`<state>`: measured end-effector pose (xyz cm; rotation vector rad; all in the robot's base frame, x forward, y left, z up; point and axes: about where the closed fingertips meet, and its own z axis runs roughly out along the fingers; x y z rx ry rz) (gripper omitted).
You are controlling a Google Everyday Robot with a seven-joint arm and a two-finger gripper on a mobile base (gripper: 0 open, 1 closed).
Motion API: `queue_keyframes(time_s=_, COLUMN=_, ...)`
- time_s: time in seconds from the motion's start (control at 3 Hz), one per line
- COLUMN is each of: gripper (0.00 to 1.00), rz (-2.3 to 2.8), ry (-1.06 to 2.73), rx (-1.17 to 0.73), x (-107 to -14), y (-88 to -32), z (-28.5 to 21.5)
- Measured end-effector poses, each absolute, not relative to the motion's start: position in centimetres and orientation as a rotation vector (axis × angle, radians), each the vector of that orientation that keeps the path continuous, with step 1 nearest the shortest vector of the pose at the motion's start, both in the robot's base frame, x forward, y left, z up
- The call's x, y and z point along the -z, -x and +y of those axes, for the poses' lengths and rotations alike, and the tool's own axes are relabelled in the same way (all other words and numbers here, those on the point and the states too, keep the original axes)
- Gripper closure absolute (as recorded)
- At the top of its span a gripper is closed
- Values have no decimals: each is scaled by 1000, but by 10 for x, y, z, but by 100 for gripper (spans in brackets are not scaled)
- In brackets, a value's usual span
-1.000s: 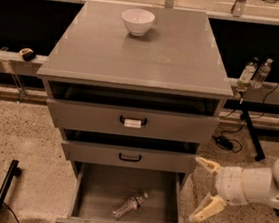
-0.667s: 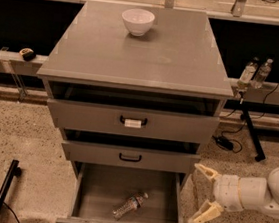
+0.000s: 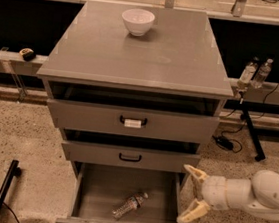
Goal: Pick water bottle from bottom drawer and place on counter
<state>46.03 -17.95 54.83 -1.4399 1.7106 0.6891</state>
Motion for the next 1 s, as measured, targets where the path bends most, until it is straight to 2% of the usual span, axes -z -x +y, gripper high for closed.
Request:
queue_keyframes(time_s=0.67, gripper=0, rz=1543, ry=1453, rx=-824, x=-452, y=-499, z=-88)
queue_keyframes(time_s=1.0, gripper=0, rz=1544, ry=1445, rx=-840, x=-444, y=-498, z=-84)
